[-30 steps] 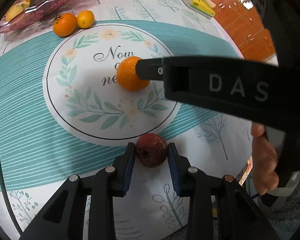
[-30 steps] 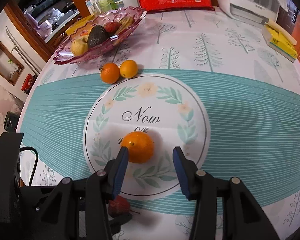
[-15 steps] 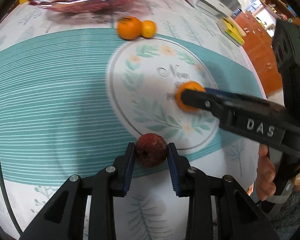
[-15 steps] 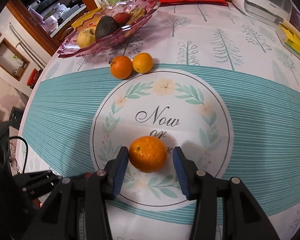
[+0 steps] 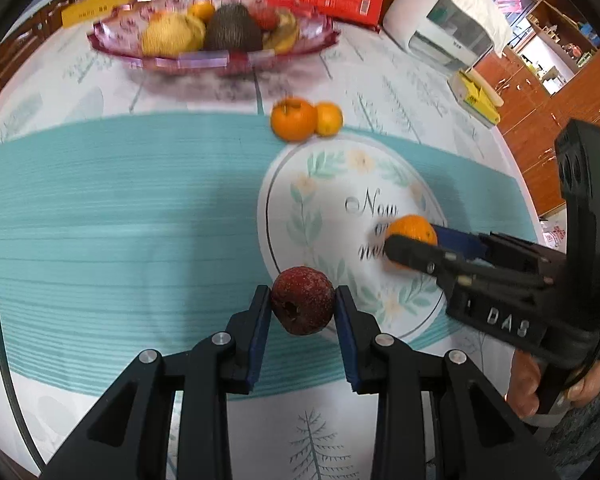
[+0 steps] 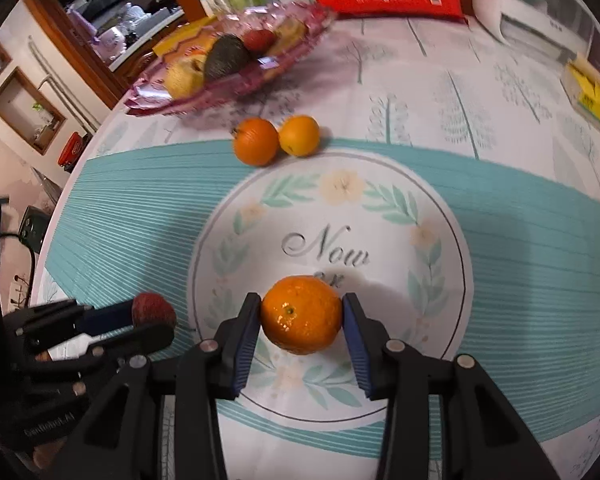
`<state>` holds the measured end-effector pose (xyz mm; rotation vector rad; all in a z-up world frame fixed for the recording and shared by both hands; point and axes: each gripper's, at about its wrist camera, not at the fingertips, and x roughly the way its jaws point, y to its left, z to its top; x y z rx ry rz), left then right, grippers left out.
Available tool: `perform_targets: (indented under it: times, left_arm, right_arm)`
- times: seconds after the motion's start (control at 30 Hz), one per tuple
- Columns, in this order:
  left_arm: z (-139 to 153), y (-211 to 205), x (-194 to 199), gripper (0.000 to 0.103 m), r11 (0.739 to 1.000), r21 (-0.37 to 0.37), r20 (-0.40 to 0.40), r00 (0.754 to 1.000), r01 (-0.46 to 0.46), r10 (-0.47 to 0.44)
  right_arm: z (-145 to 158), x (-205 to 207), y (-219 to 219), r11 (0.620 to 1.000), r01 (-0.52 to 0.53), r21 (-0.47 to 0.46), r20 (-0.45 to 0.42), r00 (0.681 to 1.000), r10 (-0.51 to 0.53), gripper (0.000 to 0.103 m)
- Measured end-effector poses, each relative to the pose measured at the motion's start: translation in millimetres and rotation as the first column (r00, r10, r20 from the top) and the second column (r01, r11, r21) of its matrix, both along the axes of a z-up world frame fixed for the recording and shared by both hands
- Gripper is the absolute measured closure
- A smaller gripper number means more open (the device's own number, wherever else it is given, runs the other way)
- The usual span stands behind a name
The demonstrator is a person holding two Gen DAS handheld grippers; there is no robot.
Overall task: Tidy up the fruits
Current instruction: 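Carry the lychee and tangerine over the pink bowl and lower them in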
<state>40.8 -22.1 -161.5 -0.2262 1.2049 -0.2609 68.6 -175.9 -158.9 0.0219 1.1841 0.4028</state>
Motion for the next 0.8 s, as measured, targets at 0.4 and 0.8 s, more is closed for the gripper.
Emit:
perform_targets:
  times: [0.4, 0.8]
  left_arm:
    - [71, 12, 31, 0.073, 0.993, 0.114, 0.120, 0.993, -0.019, 0.005]
    - [170, 31, 96, 0.073, 0.964, 0.255, 0.303, 0.953, -0.070, -0.011]
  right_arm:
    - [71, 13, 15, 0.997, -0.060, 0.055, 0.142, 0.989, 0.051, 0.062]
    - [176, 67, 29, 0.993, -0.096, 0.066, 0.337, 0.939, 0.069, 0.062]
